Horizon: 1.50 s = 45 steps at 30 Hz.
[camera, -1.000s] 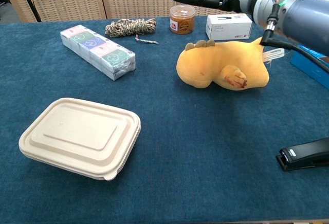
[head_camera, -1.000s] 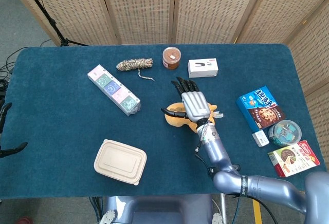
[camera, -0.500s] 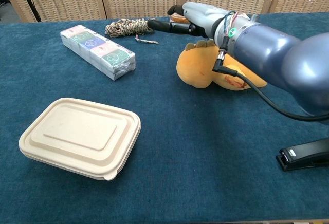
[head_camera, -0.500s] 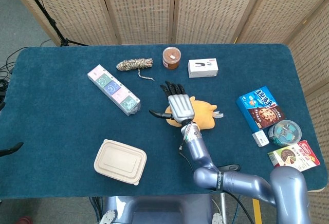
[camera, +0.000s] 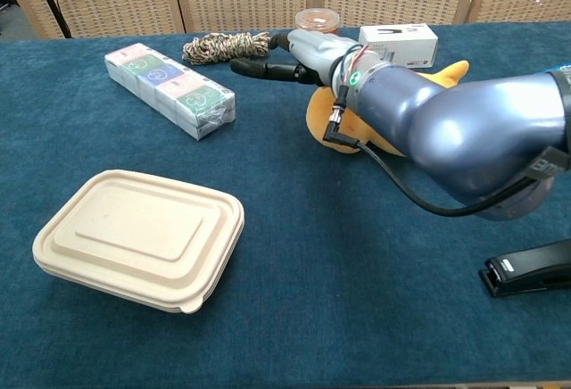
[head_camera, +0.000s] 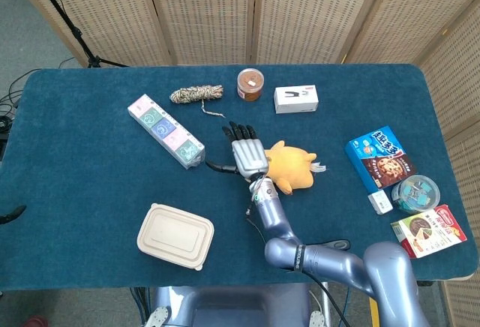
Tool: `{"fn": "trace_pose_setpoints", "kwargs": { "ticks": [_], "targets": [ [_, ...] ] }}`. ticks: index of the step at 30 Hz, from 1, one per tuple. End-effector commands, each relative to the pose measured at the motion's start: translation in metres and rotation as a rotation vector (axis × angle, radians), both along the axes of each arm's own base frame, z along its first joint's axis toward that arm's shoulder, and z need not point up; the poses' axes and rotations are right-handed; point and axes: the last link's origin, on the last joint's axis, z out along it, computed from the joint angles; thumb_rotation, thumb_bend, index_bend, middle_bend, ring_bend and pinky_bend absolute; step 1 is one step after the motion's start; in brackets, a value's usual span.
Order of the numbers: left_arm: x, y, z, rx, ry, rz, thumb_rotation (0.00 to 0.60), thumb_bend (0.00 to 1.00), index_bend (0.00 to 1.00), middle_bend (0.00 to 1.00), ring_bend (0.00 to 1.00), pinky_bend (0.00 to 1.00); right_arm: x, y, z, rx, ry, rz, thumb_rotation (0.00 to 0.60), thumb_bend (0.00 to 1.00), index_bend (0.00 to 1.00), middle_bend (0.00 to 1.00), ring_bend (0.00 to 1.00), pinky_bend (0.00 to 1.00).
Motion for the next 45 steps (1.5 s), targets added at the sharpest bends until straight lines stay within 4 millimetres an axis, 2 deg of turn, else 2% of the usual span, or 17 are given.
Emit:
{"fn": "trace_pose_setpoints", "kwargs": {
  "ticks": [1,6,13,22,33,38,45],
  "targets": [
    [-0.001,0.001,0.001,0.002,-0.003,0.006,0.600,0.00,0.00,0.00,0.00,0.00,0.002,0.001,-0.005,0.011,-0.003,0.000,0.000,0.00,0.00,0.00,0.00,0.00],
    [0.000,0.001,0.000,-0.006,-0.001,0.004,0.600,0.00,0.00,0.00,0.00,0.00,-0.003,-0.004,-0.011,0.016,0.010,-0.007,0.001,0.00,0.00,0.00,0.00,0.00],
    [-0.001,0.001,0.000,-0.003,0.002,0.005,0.600,0.00,0.00,0.00,0.00,0.00,-0.024,-0.012,-0.004,-0.019,0.031,-0.030,0.001,0.00,0.00,0.00,0.00,0.00],
    [0.002,0.000,-0.003,-0.008,0.014,0.001,0.600,0.00,0.00,0.00,0.00,0.00,-0.058,-0.011,0.018,-0.040,0.019,-0.073,0.001,0.00,0.00,0.00,0.00,0.00],
    [0.007,0.001,-0.010,-0.019,0.029,-0.004,0.600,0.00,0.00,0.00,0.00,0.00,-0.089,-0.013,0.051,-0.063,-0.028,-0.143,0.000,0.00,0.00,0.00,0.00,0.00],
    [0.008,0.002,-0.011,-0.023,0.031,-0.002,0.600,0.00,0.00,0.00,0.00,0.00,-0.077,-0.009,0.054,-0.052,-0.042,-0.105,0.000,0.00,0.00,0.00,0.00,0.00],
    [0.007,0.003,-0.011,-0.025,0.028,-0.001,0.600,0.00,0.00,0.00,0.00,0.00,-0.034,0.002,0.035,-0.022,-0.026,-0.007,0.000,0.00,0.00,0.00,0.00,0.00]
  ]
}}
